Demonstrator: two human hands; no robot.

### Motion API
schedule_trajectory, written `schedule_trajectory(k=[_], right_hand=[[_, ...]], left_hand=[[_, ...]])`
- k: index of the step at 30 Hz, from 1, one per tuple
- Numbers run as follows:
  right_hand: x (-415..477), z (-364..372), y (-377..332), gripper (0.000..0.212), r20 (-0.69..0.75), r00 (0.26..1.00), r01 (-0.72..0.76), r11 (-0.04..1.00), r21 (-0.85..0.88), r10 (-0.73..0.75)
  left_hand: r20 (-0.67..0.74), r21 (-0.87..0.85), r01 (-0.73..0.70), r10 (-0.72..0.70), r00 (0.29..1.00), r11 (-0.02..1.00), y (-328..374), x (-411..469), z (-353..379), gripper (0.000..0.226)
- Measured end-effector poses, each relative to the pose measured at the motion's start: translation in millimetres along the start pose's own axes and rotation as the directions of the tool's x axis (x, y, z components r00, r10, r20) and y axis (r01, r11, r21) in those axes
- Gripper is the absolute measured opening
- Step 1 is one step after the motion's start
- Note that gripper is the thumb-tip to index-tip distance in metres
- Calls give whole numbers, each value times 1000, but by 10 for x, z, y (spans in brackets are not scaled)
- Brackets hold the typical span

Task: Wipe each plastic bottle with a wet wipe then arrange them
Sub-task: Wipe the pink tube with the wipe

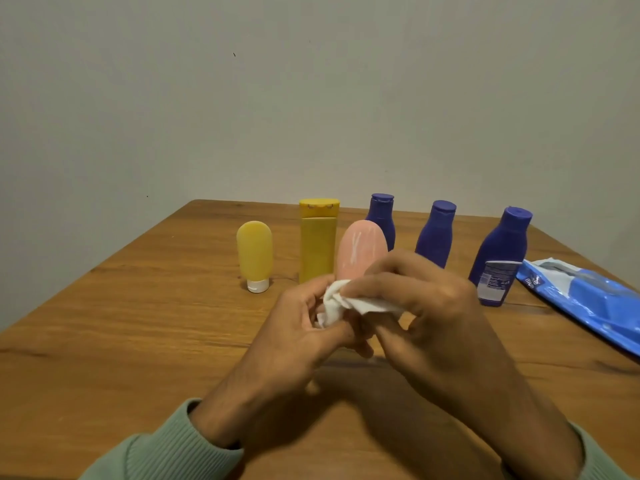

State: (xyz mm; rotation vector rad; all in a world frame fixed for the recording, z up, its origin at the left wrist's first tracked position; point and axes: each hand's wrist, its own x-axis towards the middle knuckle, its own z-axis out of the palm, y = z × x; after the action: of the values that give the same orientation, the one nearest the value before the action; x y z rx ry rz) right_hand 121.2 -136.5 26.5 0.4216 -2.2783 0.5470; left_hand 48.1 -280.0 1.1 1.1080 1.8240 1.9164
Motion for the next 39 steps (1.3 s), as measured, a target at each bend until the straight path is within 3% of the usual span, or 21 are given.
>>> schedule_trajectory(k=[3, 9, 15, 22, 29, 33, 39], right_hand=[[26, -14, 51, 26, 26, 1000, 18, 999, -42, -17], [43, -51, 152, 23, -209, 974, -110, 988, -105, 86], [15, -25, 49, 32, 27, 999, -43, 998, -50, 45], [51, -63, 80, 34, -93, 993, -89, 986, -144, 76], [43, -67, -24, 28, 147, 984, -97, 994, -42, 102], [53, -102, -58, 19, 183, 976, -106, 992, -65, 117], [109, -277, -32, 20, 316, 939, -124, 990, -61, 136]], left_hand=[[-9, 66, -44, 44, 999, 997, 1, -11, 27, 22], [1, 137, -21, 21, 1000, 990, -38, -32, 89, 27], [-7, 155, -61, 62, 998, 986, -16, -50, 88, 12], [-29, 199, -45, 52, 998, 979, -39, -48, 102, 19], [-60, 91, -5, 11, 998, 996, -54, -31, 73, 23], [-72, 81, 26, -20, 997, 996, -63, -31, 71, 36], [-26, 30, 59, -59, 998, 998, -67, -26, 72, 35]])
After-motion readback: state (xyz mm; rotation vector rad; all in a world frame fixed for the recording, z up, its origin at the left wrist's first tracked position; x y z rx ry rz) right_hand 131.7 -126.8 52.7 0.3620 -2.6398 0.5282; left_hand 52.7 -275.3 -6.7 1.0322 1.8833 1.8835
